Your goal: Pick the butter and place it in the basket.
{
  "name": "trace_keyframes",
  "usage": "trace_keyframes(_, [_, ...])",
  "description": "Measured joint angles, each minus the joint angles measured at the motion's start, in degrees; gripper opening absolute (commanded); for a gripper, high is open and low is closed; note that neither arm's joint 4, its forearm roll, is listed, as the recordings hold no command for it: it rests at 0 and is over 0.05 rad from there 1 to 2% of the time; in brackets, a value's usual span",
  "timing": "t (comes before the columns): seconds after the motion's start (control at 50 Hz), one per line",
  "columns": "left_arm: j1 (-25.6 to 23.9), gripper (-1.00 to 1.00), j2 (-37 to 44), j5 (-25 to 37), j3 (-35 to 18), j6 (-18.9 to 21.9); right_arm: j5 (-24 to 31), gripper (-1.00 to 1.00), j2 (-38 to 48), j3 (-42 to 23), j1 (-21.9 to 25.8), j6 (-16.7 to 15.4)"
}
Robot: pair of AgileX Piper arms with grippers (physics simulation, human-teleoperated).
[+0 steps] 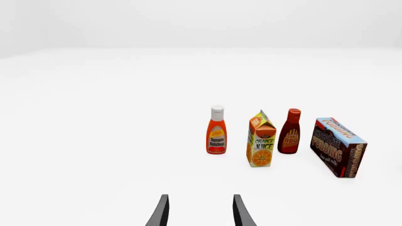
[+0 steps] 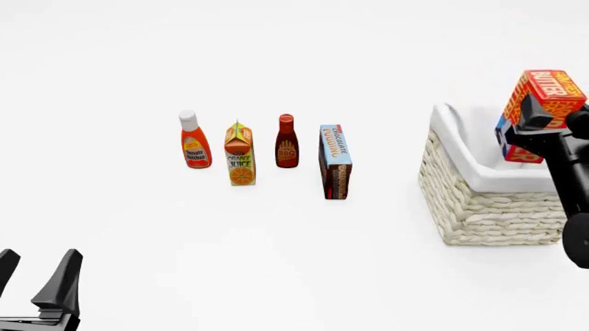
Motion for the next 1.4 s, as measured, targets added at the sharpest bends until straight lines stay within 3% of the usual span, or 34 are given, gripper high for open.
trace_keyframes(1.36, [0.00, 1.00, 0.00, 0.00, 0.00, 0.00, -2.95, -1.00, 7.22, -2.78, -1.14, -0.32])
trace_keyframes(1.38, [0.00, 1.00, 0.00, 0.00, 0.00, 0.00, -2.87, 1.00, 7.34, -2.89, -1.16, -0.27])
trace_keyframes(1.4, [0.00, 1.00, 0.00, 0.00, 0.00, 0.00, -2.78, 1.00, 7.41, -3.07, -1.19, -0.11])
